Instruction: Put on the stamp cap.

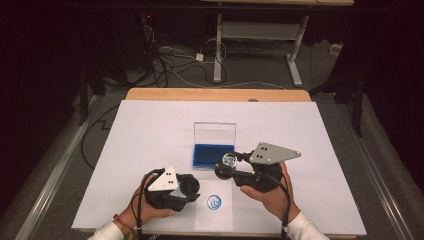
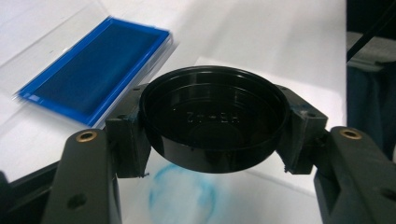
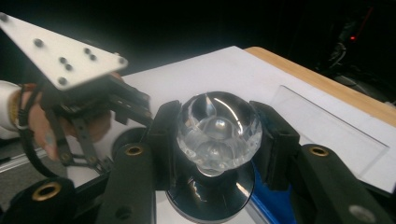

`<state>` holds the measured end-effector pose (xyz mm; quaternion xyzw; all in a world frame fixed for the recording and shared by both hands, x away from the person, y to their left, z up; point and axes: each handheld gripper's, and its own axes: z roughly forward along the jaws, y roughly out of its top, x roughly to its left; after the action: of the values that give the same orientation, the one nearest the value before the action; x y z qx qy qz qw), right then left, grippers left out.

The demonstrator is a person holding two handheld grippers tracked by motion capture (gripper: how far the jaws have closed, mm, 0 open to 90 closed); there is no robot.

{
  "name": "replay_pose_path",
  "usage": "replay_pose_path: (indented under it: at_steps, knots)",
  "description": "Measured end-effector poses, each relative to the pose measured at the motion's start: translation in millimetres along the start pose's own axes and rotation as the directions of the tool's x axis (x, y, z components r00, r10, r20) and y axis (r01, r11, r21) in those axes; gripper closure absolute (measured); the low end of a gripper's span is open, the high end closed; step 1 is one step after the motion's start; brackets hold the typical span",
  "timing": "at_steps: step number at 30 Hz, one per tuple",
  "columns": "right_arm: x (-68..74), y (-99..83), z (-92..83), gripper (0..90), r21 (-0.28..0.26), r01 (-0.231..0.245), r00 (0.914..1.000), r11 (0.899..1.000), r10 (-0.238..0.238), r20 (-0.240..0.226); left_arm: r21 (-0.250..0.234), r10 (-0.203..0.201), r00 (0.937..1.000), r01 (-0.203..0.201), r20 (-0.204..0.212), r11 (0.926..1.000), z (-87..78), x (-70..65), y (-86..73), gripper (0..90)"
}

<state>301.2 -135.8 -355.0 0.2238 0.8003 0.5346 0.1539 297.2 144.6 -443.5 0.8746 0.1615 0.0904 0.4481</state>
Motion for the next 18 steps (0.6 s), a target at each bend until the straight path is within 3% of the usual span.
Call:
replay_pose_path:
  at_steps: [8, 18]
  knots:
    - [9.6, -0.6, 12.9, 56.9, 0.006, -0.010, 0.9986, 1.000, 0.010, -0.052, -0.008, 0.024, 0.9994, -0.024, 0.026, 0.9997, 14.4, -8.9, 13.1, 36.3]
    - [20.8, -5.9, 25.8, 56.9, 0.028, -0.017, 0.9927, 0.999, 0.020, -0.119, -0.036, 0.038, 0.9986, -0.037, 0.037, 0.9987, 18.6, -14.8, 23.4, 36.3]
